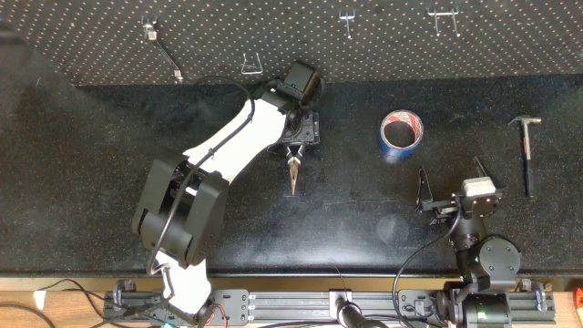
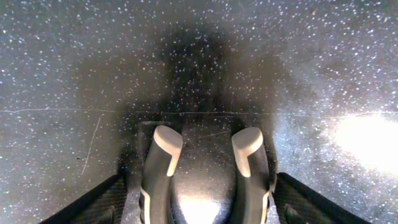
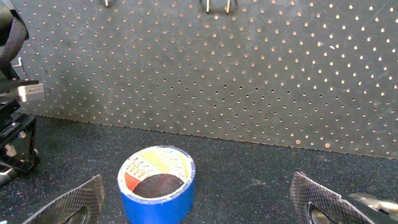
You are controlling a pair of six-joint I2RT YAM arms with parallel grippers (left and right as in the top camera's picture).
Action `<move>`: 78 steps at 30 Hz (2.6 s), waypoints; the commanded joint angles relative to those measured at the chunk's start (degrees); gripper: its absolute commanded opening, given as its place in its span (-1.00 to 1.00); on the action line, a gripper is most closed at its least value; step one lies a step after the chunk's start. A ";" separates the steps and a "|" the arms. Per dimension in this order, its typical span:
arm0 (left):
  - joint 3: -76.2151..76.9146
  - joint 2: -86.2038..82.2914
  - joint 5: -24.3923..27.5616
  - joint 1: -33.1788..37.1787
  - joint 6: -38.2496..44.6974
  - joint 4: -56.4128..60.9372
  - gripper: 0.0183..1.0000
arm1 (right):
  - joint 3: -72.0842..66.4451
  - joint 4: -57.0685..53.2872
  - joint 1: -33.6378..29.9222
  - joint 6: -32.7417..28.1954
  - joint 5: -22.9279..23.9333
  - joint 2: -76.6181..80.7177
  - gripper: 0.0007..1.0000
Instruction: Place Tools Onto Pegboard
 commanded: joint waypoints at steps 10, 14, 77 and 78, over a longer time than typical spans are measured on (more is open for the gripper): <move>1.01 1.84 2.14 -0.02 0.09 0.09 0.09 | -0.20 -0.20 -0.35 -0.61 0.33 -0.37 0.95; 1.01 1.84 2.16 -0.02 0.09 0.09 0.09 | -0.22 -0.20 -0.35 -0.61 0.33 -0.37 0.95; -18.51 -35.41 -26.40 4.35 28.65 42.64 -0.98 | -0.22 -0.20 -0.35 -0.59 0.33 -0.37 0.95; -18.51 -35.17 -26.40 4.57 28.65 42.95 -0.98 | -0.20 -0.20 -0.35 -0.59 0.33 -0.37 0.95</move>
